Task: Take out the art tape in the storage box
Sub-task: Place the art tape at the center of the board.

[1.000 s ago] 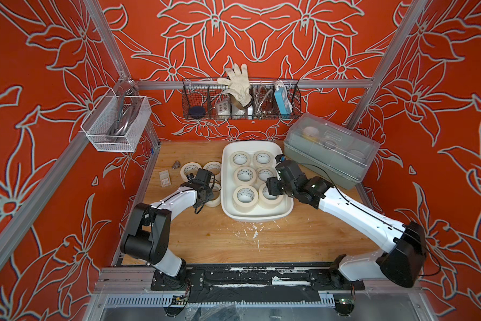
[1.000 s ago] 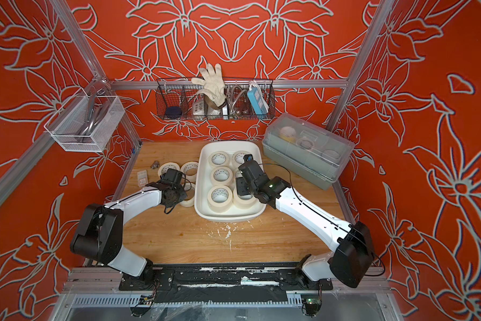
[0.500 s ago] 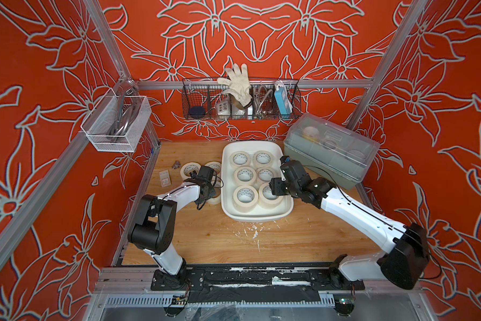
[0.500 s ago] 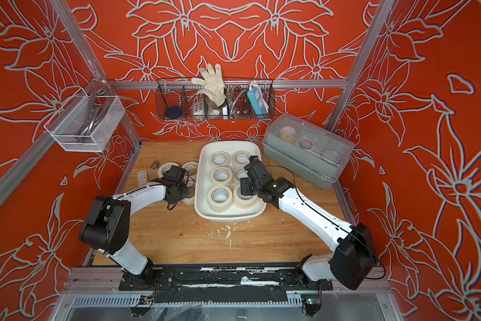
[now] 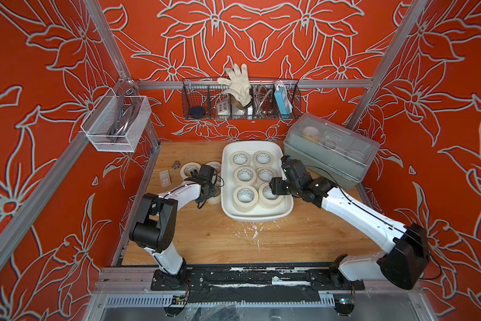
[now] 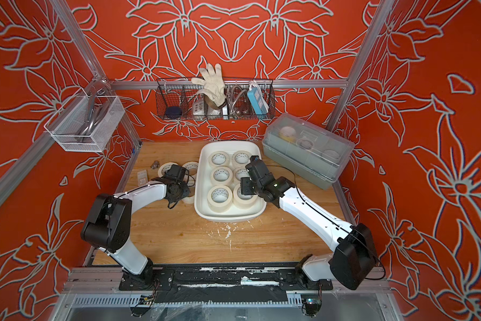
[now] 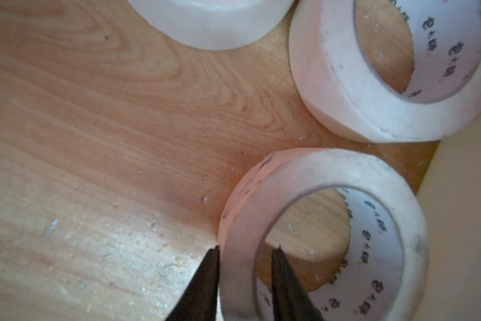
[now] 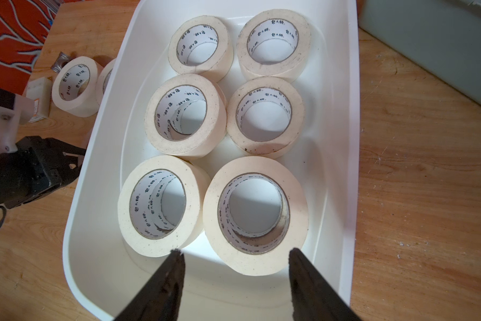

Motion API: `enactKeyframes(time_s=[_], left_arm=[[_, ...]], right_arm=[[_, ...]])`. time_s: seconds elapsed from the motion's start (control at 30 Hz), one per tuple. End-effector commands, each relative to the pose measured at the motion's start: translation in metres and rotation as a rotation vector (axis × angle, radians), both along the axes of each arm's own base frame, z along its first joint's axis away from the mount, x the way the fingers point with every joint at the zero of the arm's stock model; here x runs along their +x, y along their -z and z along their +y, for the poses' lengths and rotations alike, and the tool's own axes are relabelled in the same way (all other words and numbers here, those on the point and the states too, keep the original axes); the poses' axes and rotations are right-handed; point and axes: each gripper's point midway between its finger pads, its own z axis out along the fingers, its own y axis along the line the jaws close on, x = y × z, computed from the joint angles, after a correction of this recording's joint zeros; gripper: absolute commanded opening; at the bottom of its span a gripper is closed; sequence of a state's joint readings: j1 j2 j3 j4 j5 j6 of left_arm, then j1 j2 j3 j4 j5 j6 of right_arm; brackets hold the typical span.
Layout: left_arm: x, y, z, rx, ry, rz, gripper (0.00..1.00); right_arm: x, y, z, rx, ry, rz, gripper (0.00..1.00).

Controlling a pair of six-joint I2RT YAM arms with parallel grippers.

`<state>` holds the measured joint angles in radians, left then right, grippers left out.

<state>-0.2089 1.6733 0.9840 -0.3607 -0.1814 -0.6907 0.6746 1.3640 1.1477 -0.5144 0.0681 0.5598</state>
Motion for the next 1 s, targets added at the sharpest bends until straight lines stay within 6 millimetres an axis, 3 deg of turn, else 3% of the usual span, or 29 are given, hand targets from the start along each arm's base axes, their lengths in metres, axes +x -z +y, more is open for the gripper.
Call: enactKeyframes(time_s=[0.0,0.1,0.43,0.73,0.97], left_arm=[[0.009,-0.020,0.000,0.010,0.013,-0.046,0.37],[0.008,-0.031,0.002,0.028,0.020,-0.059,0.39],[0.005,-0.089,0.014,0.075,0.007,-0.176,0.72],[0.002,-0.144,0.013,0.031,-0.002,-0.336,0.97],[0.003,-0.180,0.003,-0.032,0.026,-0.431,0.99]], right_arm=[[0.003,-0.006,0.003,0.024,0.000,-0.008,0.63],[0.005,-0.007,0.005,0.028,-0.002,-0.008,0.63],[0.016,-0.012,0.018,0.048,-0.025,-0.022,0.63],[0.034,-0.013,0.038,0.048,-0.060,-0.019,0.63],[0.053,-0.012,0.057,0.051,-0.087,-0.022,0.64]])
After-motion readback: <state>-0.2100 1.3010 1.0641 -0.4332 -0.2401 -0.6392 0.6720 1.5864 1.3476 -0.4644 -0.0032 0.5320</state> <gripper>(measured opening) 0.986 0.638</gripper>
